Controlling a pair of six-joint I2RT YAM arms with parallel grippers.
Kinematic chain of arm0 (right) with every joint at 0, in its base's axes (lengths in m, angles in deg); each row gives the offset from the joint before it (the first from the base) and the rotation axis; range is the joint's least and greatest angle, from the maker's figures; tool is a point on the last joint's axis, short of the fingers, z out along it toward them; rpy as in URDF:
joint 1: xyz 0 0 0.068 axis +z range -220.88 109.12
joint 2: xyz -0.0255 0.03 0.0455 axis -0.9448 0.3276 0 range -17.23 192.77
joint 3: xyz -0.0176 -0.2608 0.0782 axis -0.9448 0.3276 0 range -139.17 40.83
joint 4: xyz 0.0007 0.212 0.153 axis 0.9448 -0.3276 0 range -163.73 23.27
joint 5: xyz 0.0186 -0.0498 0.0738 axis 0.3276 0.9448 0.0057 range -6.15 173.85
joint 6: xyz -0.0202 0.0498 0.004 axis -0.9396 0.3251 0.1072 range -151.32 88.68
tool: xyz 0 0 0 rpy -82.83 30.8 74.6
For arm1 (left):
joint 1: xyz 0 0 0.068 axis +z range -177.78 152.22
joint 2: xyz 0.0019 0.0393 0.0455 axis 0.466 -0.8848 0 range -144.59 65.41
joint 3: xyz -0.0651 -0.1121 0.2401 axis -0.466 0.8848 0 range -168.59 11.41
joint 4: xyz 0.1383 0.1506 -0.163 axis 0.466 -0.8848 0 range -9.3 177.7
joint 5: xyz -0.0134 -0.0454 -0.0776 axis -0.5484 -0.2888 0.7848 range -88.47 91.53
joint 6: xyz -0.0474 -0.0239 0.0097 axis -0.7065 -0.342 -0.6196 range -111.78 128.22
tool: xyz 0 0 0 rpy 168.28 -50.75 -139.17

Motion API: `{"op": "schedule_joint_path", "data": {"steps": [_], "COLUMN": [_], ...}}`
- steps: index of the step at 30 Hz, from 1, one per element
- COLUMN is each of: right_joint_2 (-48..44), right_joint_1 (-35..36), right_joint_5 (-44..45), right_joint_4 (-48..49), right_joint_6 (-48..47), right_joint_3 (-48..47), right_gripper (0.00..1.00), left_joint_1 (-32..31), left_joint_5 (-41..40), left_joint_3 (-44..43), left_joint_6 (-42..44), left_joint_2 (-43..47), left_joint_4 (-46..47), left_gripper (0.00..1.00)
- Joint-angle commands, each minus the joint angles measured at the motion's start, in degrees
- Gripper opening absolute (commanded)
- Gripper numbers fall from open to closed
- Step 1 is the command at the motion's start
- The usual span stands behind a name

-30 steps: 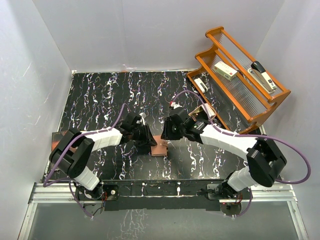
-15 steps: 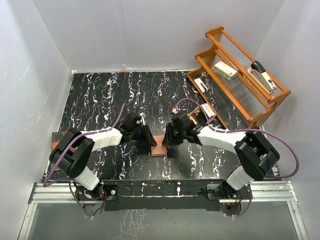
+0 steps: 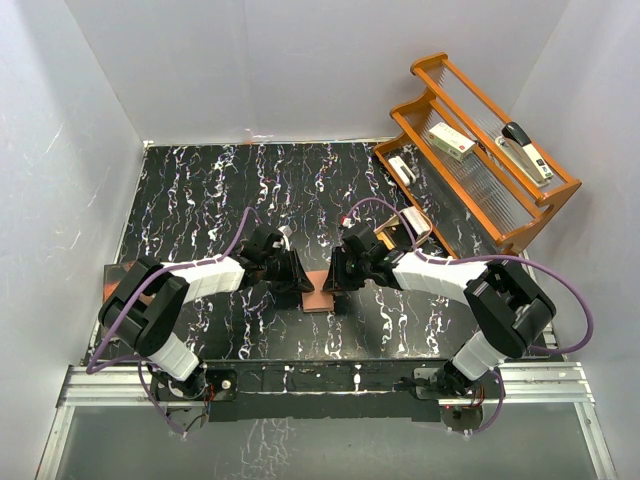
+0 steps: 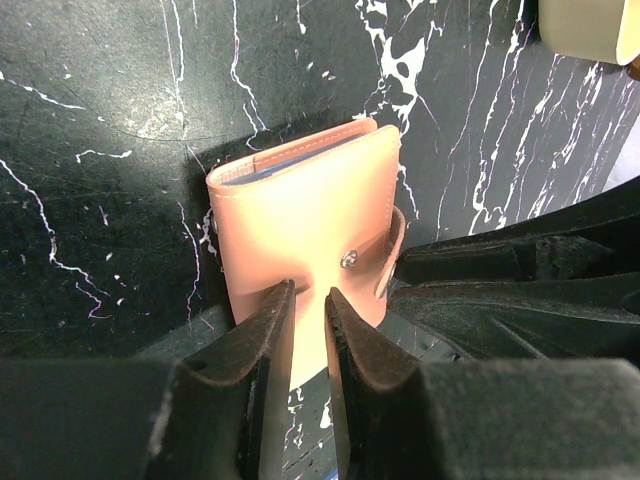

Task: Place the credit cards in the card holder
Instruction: Close the card holder at the center of the board.

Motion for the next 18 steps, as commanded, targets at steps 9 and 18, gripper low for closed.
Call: {"op": "schedule_joint_path", "data": {"steps": [9, 18], "right_joint_2": [3.4, 3.9], "right_joint_1": [-0.1, 0.0], "right_joint_5": [-1.0, -1.3], "right_joint_4": [3.5, 3.7], "right_joint_6": [-1.6, -1.5], "right_joint_3": [-1.6, -2.1], "right_gripper": [0.14, 0.13], "left_joint_1": [-0.4, -0.5], "left_joint_5": [-0.8, -0.6], "left_joint_3": [1.2, 1.5], "left_joint_6": [-0.1, -0.3], "left_joint_2": [0.9, 0.4], "left_joint_4": [-1.0, -0.6], "left_gripper": [0.18, 0.18]}}
